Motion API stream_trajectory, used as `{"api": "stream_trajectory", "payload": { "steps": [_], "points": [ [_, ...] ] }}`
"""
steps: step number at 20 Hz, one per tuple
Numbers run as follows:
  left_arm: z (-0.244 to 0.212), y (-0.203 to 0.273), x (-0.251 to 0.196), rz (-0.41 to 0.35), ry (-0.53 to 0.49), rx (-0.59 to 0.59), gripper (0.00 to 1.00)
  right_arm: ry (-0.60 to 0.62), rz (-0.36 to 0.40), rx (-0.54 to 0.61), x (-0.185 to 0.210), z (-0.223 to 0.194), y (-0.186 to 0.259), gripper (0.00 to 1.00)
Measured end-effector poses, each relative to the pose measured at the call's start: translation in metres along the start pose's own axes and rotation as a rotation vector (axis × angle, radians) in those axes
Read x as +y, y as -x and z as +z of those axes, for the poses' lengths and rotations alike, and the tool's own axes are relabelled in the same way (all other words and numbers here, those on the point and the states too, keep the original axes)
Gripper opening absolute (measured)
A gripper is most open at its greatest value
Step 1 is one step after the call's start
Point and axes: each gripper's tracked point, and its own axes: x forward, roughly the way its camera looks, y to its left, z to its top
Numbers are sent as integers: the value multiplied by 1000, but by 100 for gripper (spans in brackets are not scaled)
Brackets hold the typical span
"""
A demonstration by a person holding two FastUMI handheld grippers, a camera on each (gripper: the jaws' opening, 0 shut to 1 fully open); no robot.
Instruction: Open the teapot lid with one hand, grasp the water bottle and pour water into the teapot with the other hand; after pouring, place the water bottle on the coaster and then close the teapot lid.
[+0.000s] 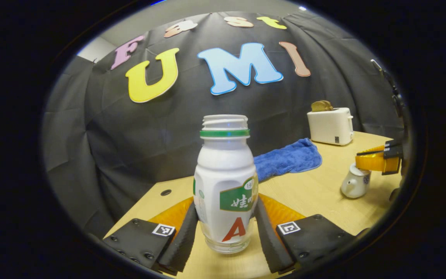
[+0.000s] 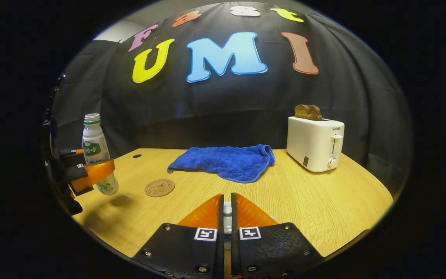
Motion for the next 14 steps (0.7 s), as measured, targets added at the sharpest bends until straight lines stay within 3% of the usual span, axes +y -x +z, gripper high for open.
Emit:
{"api": "stream_trajectory", "payload": {
  "steps": [6, 14],
  "points": [
    [0, 4, 3, -1, 6, -6, 75, -17, -6, 6, 1, -1, 0, 7],
    [5, 0, 0, -15, 12, -22, 75, -10, -19, 1, 0, 0, 0, 13]
  ]
}}
